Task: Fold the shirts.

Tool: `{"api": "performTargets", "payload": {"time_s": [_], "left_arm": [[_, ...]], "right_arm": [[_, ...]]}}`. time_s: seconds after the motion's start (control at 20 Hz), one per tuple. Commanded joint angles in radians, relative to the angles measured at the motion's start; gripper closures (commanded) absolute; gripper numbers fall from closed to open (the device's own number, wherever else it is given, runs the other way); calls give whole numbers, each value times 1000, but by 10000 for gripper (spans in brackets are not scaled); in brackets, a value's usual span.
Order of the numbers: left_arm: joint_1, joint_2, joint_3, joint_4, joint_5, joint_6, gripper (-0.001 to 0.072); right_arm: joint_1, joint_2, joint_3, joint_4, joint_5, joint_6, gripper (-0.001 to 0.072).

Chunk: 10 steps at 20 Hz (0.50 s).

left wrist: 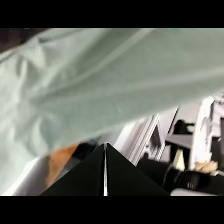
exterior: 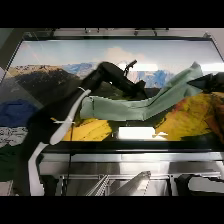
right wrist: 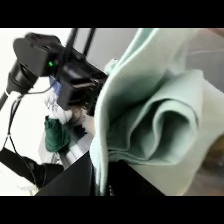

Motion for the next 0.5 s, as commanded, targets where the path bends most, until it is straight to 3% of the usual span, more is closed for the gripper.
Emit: {"api": "performTargets", "payload": {"time_s": [0.0, 0.15, 0.4, 0.45], "left_arm": [[140, 253, -122, 172, 240, 79, 685], [286, 478, -278, 338, 350, 80, 685], [522, 784, -525, 315, 256, 80, 683], [555, 827, -567, 315, 257, 80, 683]], "right_arm": [[192, 34, 2, 13, -51, 32, 695], [489, 32, 2, 3, -262, 49, 695], [961, -96, 2, 6, -812, 42, 694], [1027, -146, 2, 18, -894, 42, 663]]}}
